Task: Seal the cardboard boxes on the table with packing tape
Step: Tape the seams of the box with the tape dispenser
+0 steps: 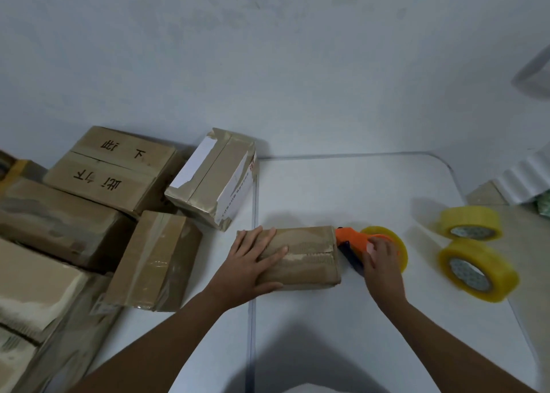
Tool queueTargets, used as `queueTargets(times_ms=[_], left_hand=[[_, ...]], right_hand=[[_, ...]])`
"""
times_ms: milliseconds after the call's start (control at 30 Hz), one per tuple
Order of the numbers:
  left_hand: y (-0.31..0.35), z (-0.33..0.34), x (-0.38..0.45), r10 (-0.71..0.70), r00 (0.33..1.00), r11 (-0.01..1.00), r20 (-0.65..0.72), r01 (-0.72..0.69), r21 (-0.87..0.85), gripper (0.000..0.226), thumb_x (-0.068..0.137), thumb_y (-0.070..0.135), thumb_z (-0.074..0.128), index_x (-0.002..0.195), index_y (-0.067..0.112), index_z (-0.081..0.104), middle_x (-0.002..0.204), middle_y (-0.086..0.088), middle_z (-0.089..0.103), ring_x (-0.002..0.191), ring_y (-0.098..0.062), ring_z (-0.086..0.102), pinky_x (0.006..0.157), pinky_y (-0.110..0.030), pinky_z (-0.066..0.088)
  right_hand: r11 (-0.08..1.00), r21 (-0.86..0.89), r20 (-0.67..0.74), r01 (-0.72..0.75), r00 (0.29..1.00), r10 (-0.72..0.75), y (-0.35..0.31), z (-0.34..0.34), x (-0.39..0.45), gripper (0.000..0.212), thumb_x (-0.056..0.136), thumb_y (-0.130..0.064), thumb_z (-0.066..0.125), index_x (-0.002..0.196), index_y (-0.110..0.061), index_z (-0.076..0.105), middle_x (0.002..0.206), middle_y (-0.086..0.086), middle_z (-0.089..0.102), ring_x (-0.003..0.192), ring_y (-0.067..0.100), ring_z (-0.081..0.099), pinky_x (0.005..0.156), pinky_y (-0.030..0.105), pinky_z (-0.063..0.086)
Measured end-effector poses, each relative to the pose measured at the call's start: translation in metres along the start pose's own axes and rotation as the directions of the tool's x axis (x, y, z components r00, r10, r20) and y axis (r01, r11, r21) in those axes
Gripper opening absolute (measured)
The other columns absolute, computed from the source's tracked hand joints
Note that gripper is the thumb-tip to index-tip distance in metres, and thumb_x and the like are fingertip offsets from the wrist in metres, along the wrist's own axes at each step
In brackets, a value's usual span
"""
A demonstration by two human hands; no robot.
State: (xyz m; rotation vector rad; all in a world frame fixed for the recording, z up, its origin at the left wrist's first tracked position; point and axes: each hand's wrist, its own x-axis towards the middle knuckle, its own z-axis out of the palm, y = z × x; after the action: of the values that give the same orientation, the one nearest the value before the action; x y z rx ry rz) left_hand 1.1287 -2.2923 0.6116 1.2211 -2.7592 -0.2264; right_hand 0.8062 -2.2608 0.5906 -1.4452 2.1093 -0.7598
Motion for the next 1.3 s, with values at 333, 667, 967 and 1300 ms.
queueTargets(times_ms=[333,667,967,1300], left_hand=[[0.001,-0.003,-0.001,-0.033,0.998,0.999,0.046,0.032,0.014,0.071,0.094,0.072,0.039,0.154,0.036,0.030,0.166,-0.005,0.015,0.152,-0.030,0.009,0.121,-0.053,0.011],[0.004,0.000,0.004,-0.011,1.000,1.000,0.013,0.011,-0.029,0.071,0.094,0.071,0.041,0.154,0.035,0.031,0.165,-0.004,0.016,0.152,-0.029,0.012,0.119,-0.055,0.016],[0.020,0.005,0.031,0.040,0.999,0.997,0.036,-0.038,-0.072,0.069,0.093,0.073,0.040,0.151,0.036,0.037,0.161,-0.003,0.027,0.150,-0.030,0.017,0.120,-0.052,0.015],[0.020,0.002,0.029,0.019,0.996,0.993,0.082,-0.009,-0.117,0.074,0.091,0.078,0.034,0.153,0.037,0.030,0.162,0.004,0.026,0.153,-0.021,0.005,0.124,-0.045,0.000]], right_hand=[[0.867,-0.491,0.346,0.086,0.932,0.104,0.036,0.010,0.018,0.051,0.095,-0.041,0.055,0.130,-0.007,0.037,0.117,0.014,0.055,0.100,0.035,0.058,0.075,0.046,0.053],[0.986,0.034,0.176,-0.161,0.973,0.152,-0.028,-0.076,0.039,0.023,0.100,-0.029,0.050,0.102,-0.007,0.057,0.092,0.012,0.064,0.081,0.028,0.058,0.065,0.035,0.041],[0.986,0.113,0.265,0.125,0.952,-0.151,-0.135,-0.109,0.017,0.041,0.093,-0.053,0.053,0.067,-0.022,0.062,0.060,-0.007,0.062,0.057,0.005,0.058,0.057,0.023,0.040],[0.962,-0.028,0.409,0.271,0.881,-0.236,-0.143,-0.082,0.011,0.041,0.090,-0.060,0.052,0.078,-0.024,0.068,0.072,-0.008,0.067,0.067,0.005,0.061,0.059,0.018,0.041]])
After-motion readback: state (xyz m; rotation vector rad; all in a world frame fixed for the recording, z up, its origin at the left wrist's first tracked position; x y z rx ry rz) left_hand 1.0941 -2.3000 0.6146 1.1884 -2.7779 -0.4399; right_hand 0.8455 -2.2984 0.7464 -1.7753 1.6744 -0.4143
